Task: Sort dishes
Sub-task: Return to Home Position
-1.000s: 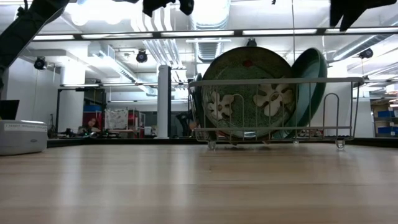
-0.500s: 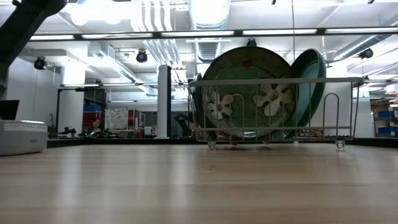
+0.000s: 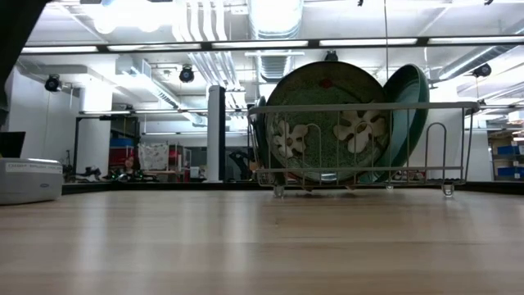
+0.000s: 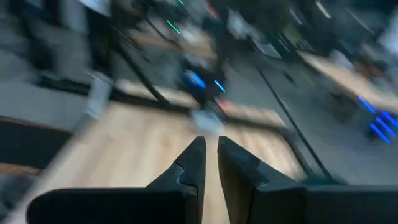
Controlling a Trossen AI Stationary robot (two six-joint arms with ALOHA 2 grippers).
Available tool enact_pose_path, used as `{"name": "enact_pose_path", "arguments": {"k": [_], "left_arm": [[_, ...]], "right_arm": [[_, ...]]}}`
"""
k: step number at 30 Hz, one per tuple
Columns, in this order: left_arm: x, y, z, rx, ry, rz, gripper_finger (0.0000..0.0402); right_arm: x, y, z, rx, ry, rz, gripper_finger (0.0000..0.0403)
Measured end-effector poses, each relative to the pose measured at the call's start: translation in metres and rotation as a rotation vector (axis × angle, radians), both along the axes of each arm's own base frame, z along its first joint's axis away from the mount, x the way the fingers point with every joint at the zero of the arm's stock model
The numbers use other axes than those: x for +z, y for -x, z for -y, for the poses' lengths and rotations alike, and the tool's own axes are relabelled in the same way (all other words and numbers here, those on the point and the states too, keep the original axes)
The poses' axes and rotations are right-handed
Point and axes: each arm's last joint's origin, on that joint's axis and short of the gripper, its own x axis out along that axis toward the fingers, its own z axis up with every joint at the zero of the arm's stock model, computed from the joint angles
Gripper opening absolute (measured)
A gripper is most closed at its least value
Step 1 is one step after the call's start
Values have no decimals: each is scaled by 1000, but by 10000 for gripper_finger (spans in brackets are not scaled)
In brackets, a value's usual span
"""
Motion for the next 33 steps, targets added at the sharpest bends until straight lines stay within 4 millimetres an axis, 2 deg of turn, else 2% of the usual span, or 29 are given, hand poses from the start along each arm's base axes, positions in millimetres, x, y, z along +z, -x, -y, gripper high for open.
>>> {"name": "enact_pose_path", "arguments": {"k": [3, 6, 13, 15, 20, 23, 26, 29, 33], "left_arm": [[2, -1, 31, 10, -34, 11, 247], [4, 1, 52, 78, -72, 20, 247], [-3, -13, 70, 111, -33, 106, 247], [-15, -23, 81, 89, -11, 140, 247], [-67, -42, 122, 40, -25, 204, 247], [-80, -32, 136, 111, -51, 234, 247], [-84, -13, 137, 211, -59, 288, 247], [-101, 7, 130, 242, -63, 291, 247], [-115, 37, 109, 285, -74, 300, 247]], "right_arm": [[-4, 2, -4, 172, 9, 109, 19], [-9, 2, -5, 223, 33, 165, 9], [-17, -16, -15, 263, 122, 213, 2], [-18, -25, -18, 305, 122, 229, 1], [-26, -51, -25, 355, 151, 237, 1], [-32, -63, -26, 338, 184, 239, 1], [-33, -73, -22, 335, 197, 261, 1], [-33, -81, -13, 367, 188, 283, 1], [-33, -89, 3, 336, 192, 284, 1]]}}
